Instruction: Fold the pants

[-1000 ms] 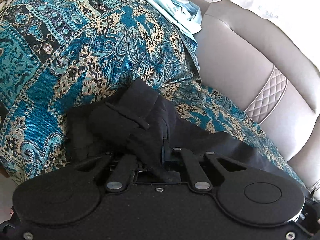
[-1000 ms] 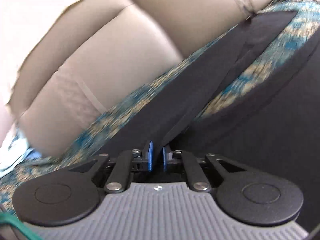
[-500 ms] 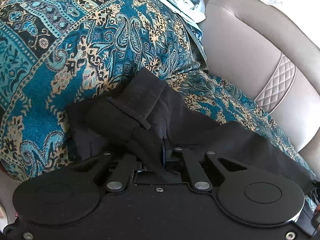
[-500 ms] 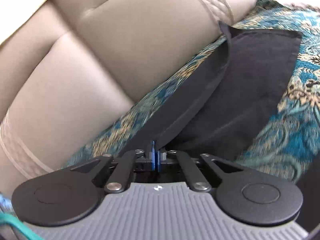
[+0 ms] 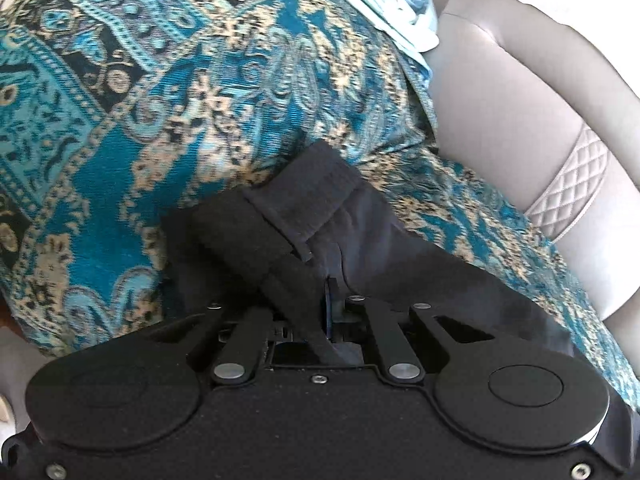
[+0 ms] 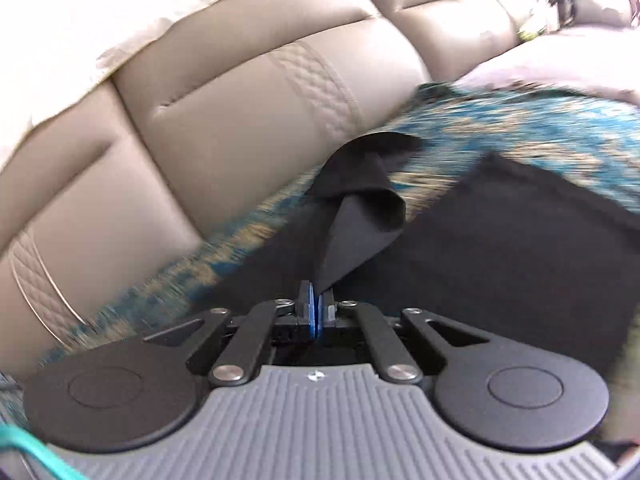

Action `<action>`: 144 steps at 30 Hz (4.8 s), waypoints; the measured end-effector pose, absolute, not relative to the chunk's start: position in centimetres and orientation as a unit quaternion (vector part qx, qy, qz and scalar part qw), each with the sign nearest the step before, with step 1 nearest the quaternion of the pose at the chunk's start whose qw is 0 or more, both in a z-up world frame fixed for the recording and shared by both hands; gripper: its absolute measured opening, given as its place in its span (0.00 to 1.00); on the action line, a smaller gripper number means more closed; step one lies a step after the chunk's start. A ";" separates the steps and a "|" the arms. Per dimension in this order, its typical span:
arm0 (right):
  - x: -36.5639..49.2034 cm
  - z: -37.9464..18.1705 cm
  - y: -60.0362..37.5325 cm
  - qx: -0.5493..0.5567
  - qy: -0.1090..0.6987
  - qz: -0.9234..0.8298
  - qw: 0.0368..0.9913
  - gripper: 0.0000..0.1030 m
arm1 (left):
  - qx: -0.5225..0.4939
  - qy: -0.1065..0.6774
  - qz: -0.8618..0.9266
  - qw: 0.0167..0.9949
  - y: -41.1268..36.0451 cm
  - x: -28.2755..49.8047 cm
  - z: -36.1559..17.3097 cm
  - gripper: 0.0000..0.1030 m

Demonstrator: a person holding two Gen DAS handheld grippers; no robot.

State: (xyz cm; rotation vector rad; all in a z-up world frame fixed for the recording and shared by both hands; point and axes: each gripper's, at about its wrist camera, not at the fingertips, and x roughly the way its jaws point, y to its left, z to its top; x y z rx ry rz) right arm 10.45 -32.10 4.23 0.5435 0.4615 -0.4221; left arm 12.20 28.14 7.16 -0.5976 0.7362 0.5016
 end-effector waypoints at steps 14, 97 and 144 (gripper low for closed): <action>10.3 4.4 -41.1 0.159 0.257 -0.214 0.929 0.65 | -0.226 0.385 0.293 0.845 28.2 13.7 5.7 0.09; 8.2 3.2 -48.9 0.023 0.473 -0.375 0.797 0.59 | -0.081 0.450 0.223 0.861 26.5 12.3 5.5 0.21; 9.6 7.9 0.1 -0.042 0.288 0.189 0.938 0.54 | -0.127 0.352 0.147 0.916 23.6 10.4 4.3 0.51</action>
